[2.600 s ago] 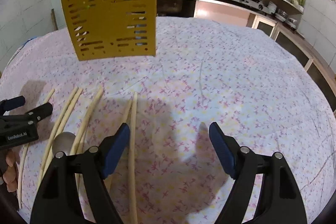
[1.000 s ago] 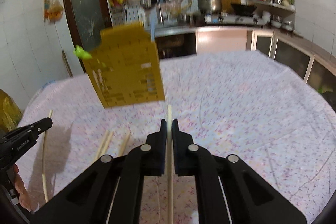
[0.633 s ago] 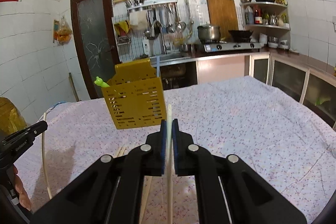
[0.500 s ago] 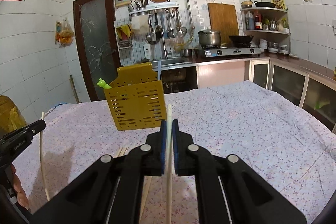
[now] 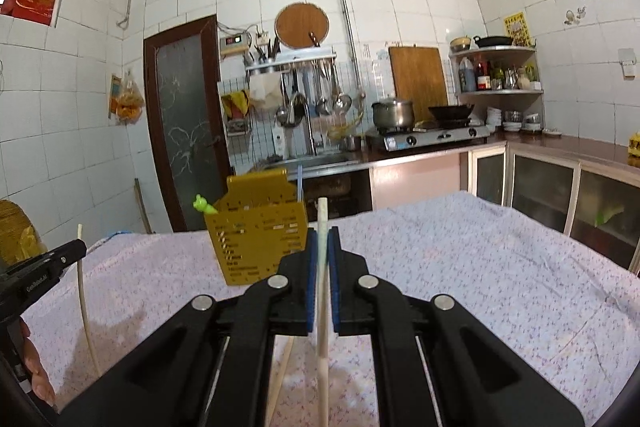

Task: Organize utensils
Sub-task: 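Carry the chopstick with the left tool into the holder while the right tool inserts its chopstick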

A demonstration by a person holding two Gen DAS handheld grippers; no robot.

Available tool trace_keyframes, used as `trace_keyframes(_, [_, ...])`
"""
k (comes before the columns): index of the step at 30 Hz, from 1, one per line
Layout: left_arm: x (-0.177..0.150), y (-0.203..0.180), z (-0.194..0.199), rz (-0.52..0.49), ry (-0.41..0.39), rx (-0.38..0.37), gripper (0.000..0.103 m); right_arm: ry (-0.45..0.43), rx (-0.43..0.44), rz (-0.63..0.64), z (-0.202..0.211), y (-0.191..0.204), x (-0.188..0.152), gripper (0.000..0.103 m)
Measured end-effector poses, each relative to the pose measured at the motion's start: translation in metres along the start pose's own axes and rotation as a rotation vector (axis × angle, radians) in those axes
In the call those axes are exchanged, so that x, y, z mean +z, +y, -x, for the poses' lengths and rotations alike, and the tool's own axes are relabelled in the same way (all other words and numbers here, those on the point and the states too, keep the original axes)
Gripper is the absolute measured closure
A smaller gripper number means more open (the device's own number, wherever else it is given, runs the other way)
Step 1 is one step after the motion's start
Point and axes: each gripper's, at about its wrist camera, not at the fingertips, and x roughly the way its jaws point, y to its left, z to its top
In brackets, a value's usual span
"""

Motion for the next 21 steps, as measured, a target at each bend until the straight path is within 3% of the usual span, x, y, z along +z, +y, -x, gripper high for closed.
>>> trace_keyframes(14, [0.060, -0.030, -0.031, 0.006, -0.088, -0.052, 0.099, -0.090, 0.016, 0.002, -0.041, 0.009, 0.049, 0.097])
trace_keyframes(21, [0.132, -0.057, -0.047, 0.006, -0.249, -0.092, 0.099, -0.198, 0.046, 0.016, -0.080, 0.022, 0.111, 0.098])
